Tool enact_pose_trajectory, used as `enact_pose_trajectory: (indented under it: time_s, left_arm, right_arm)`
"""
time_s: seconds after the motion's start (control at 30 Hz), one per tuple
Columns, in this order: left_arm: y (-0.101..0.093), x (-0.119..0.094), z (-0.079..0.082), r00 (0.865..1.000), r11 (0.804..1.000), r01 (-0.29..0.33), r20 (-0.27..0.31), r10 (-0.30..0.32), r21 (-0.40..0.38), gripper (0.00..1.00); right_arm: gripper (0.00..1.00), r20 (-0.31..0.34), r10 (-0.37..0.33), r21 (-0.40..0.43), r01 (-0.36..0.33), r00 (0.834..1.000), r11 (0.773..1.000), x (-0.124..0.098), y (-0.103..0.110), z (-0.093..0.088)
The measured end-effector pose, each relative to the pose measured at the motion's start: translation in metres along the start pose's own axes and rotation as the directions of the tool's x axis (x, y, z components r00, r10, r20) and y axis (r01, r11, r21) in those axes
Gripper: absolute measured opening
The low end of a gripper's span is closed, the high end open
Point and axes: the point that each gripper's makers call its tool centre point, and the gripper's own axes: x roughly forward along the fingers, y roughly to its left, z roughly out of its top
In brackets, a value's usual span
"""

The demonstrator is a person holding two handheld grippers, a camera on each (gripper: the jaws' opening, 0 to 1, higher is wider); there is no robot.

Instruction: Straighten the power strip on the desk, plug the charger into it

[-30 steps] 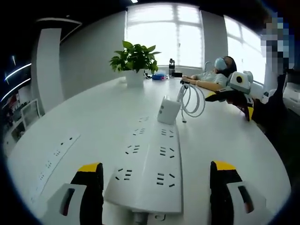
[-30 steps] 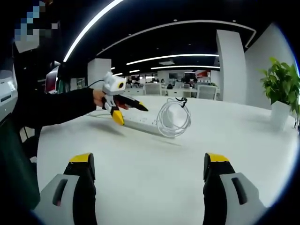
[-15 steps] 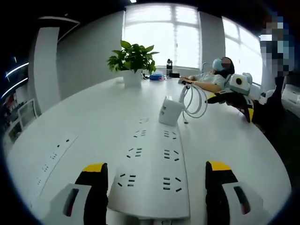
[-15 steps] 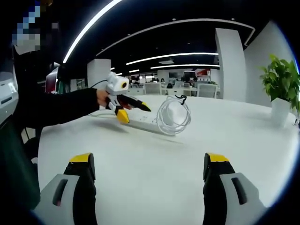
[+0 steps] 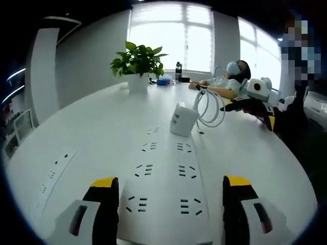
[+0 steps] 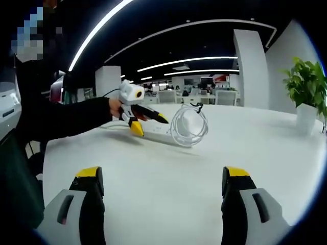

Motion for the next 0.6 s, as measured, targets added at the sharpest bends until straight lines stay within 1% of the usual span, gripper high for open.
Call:
enact_pose_trajectory:
  time_s: [0.3,0.6]
  left_arm:
    - [0.001,0.005,0.001,1.000,1.000,0.011,-0.009,-0.011,0.008,0.83]
    - [0.006,0.013,0.000,0.999,1.000,0.014,-0.033,-0.014,0.017,0.80]
  right_arm:
    - [0.95,0.000,-0.011,0.006,0.011,1.000,1.000,-0.004,-0.004,-0.003]
    - [0.95,-0.003,-0.012,0.009,0.012,1.000,1.000,-0.004,-0.004,-0.005]
